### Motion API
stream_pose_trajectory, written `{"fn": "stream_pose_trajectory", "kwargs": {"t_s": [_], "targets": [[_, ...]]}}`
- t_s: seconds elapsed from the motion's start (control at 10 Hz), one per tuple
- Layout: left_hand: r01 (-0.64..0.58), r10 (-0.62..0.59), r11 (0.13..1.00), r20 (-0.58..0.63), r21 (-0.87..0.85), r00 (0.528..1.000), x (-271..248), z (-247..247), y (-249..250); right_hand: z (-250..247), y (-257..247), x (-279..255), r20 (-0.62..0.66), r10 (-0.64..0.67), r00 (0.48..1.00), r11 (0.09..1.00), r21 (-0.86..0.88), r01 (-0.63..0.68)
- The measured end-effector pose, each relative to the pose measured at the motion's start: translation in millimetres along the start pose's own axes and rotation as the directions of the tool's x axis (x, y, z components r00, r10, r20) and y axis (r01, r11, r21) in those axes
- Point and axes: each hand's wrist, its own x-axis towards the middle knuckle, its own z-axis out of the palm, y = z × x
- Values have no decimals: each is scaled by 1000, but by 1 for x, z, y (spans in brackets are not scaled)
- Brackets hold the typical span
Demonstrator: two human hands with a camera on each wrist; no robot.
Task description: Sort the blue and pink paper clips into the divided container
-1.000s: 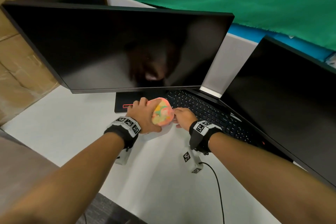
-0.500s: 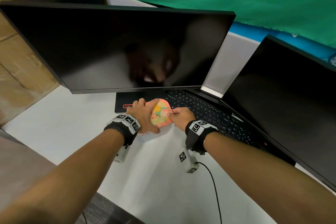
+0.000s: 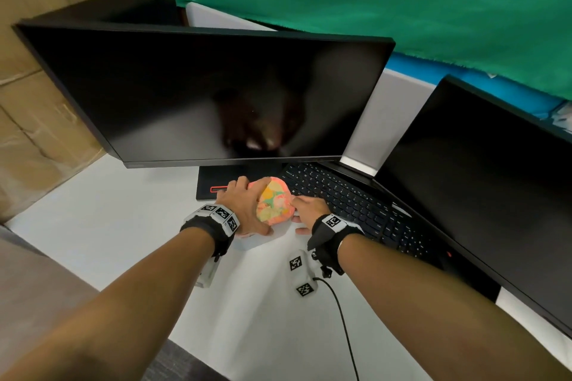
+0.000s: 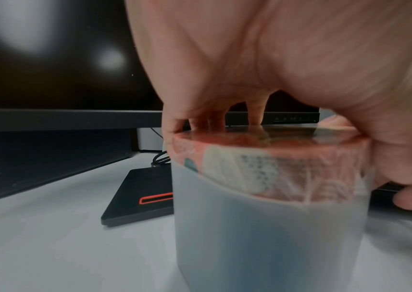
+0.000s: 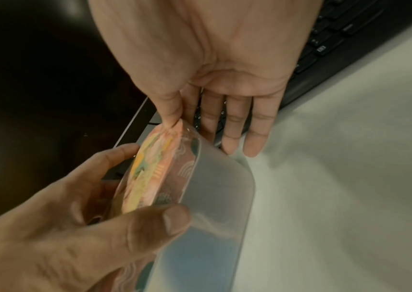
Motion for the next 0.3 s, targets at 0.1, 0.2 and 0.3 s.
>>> {"fn": "stream_pose_trajectory", "kwargs": {"t_s": [0.1,0.2,0.3], "targets": [[0,-1,1000,16,19,1000,-4,1,0,3,-1,-5,5,-8,1000,1000,-11,8],[-2,2,999,-8,43,1000,-5,-2,3,2,1,-11,-10,-53,999,994,-96,52],[-69,72,997,-199,19,977,-21,2,8,-13,36,-29,47,-196,979,922,-331,200]]}}
